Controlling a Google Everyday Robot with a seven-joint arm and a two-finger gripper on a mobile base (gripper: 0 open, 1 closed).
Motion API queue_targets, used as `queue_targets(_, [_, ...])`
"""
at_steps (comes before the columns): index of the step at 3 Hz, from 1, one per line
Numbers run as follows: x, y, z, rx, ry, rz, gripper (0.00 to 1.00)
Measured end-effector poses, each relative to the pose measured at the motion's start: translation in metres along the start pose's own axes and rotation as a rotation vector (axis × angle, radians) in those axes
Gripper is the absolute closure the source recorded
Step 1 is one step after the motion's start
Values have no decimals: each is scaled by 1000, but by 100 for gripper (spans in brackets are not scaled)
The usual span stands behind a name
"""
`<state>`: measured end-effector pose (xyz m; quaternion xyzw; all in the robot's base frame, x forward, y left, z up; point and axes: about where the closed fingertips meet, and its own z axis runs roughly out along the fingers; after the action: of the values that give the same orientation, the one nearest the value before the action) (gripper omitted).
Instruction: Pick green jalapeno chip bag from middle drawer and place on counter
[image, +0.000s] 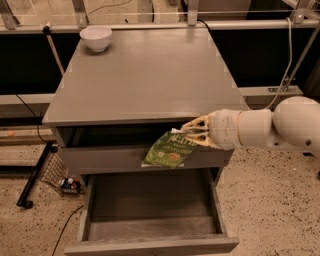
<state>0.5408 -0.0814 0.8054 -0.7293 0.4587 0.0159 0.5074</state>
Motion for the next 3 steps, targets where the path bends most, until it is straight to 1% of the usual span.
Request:
queue_targets(1, [-4,-16,-12,24,27,-40,100])
queue_targets(2, [-17,-48,-32,54,71,-124,100])
queue_targets(3, [-33,-97,-47,69,114,-233,100])
